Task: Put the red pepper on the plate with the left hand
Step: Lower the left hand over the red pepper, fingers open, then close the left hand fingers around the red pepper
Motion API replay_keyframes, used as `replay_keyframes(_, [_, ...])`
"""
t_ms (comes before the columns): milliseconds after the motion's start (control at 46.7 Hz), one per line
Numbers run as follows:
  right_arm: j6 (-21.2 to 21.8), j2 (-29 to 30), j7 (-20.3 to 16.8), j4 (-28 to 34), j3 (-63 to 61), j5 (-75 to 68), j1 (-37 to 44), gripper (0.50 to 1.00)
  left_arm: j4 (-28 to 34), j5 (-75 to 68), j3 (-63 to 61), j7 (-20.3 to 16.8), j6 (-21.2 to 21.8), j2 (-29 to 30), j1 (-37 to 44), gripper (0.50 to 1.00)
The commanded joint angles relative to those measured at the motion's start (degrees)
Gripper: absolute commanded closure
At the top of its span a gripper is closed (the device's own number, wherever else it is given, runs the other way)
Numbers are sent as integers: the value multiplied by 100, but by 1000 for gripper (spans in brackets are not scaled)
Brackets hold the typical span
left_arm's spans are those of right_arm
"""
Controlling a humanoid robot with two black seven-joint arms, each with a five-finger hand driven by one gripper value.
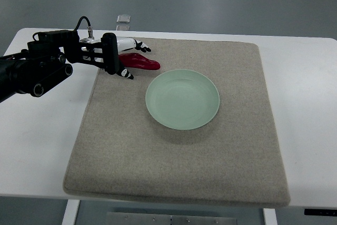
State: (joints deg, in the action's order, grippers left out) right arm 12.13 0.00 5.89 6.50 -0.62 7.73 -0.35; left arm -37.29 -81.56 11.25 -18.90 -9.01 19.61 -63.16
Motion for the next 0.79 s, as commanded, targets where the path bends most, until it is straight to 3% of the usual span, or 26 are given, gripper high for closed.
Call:
replay_keyframes(0, [0,0,0,0,0,0,0,572,37,8,0,1,4,-45,67,587])
replay_keyframes(321, [0,0,0,0,0,0,-9,572,37,8,9,1,4,-98,120,589])
replay_keyframes(428, [0,0,0,0,0,0,-9,572,20,8,0,1,39,-98,120,673])
replay_keyframes(514, [0,0,0,0,0,0,0,572,20,8,9,1,101,-98,103,699])
replay_keyframes(770, [0,0,0,-8,0,0,0,572,-24,9,61,1,356,-107,76,654])
